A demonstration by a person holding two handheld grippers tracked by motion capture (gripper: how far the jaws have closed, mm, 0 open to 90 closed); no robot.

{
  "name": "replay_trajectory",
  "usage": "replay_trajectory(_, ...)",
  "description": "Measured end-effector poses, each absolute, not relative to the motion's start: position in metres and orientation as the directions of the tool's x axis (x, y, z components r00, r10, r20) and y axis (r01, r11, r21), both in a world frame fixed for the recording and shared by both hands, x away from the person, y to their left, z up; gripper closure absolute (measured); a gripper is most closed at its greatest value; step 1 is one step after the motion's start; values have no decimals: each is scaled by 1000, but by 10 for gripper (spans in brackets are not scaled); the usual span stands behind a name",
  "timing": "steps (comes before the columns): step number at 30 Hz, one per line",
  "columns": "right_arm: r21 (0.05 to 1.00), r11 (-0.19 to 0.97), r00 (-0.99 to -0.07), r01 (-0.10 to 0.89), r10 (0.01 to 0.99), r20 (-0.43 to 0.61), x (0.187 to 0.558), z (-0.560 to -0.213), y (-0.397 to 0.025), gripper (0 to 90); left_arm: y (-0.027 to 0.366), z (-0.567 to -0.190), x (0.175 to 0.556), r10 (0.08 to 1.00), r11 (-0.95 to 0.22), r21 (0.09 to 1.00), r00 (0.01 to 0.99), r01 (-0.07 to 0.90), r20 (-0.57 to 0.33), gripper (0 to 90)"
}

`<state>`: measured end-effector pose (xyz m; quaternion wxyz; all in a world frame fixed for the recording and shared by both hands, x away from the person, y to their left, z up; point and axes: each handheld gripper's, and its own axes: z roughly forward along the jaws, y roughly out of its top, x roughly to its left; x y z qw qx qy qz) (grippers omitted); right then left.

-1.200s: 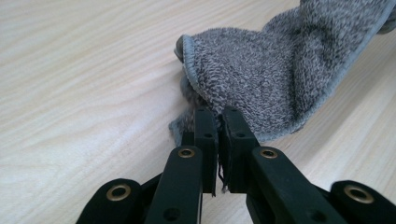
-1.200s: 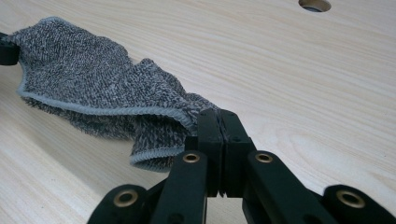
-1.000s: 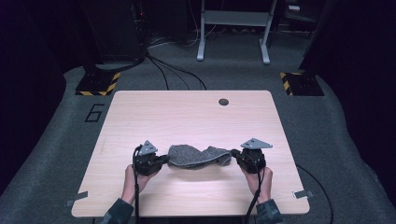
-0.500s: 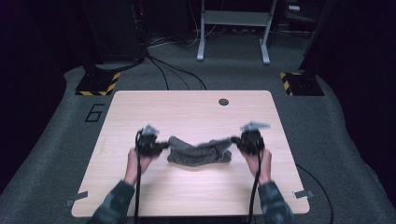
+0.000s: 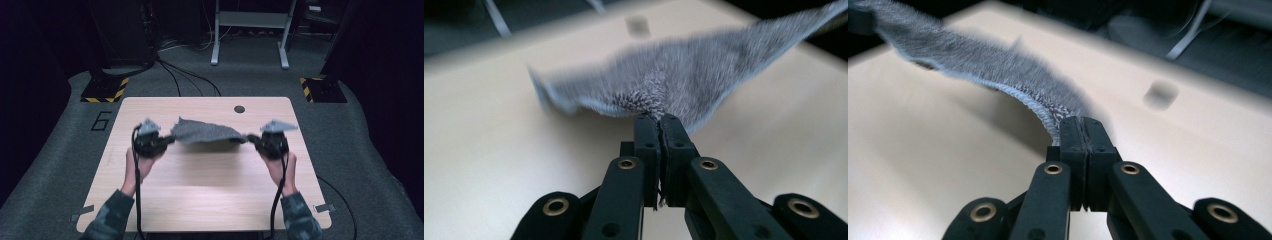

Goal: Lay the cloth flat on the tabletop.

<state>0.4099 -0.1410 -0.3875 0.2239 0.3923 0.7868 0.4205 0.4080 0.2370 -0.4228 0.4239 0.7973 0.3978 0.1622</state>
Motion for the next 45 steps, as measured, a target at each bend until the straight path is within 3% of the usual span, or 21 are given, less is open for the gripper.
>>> replay_trajectory(1,799,360,-603,482,798,4,392,-426,-144,884,239,-462,394,764,-324,756,629,569,-146,868)
replay_trajectory(2,799,360,-603,482,798,4,392,-426,-144,884,239,-462,394,764,-324,756,629,569,-146,867)
replay_trajectory(4,752,367,-616,548,785,66,375,-471,-150,867,242,-495,382,760,-315,712,616,627,-207,835)
replay_trajectory(6,733,364,-621,575,777,101,367,-484,-154,835,249,-510,370,762,-296,697,602,653,-240,796)
replay_trajectory(8,738,357,-626,573,772,112,364,-488,-158,827,252,-511,366,763,-284,696,595,660,-253,691)
replay_trajectory(9,722,356,-626,593,768,135,360,-489,-164,732,255,-510,362,760,-282,691,595,666,-264,652)
replay_trajectory(10,722,356,-626,593,768,135,360,-489,-164,732,256,-508,359,759,-278,691,594,667,-268,652)
replay_trajectory(11,728,341,-622,595,769,149,356,-486,-170,698,260,-502,355,765,-280,696,591,661,-254,530)
replay_trajectory(14,747,311,-606,588,781,151,357,-482,-176,631,261,-493,358,779,-266,712,579,650,-238,413)
replay_trajectory(16,753,281,-563,595,814,141,370,-477,-176,549,258,-478,375,799,-265,736,569,623,-193,371)
replay_trajectory(20,747,264,-532,610,835,139,396,-480,-161,489,241,-471,409,811,-320,741,576,590,-109,314)
replay_trajectory(24,724,324,-551,609,830,92,417,-491,-136,464,216,-486,433,806,-399,703,591,589,-37,299)
replay_trajectory(30,690,362,-556,627,828,71,433,-505,-120,463,202,-503,437,806,-458,657,591,599,25,302)
replay_trajectory(45,665,412,-623,623,775,105,409,-512,-127,503,211,-516,376,791,-467,660,612,589,13,300)
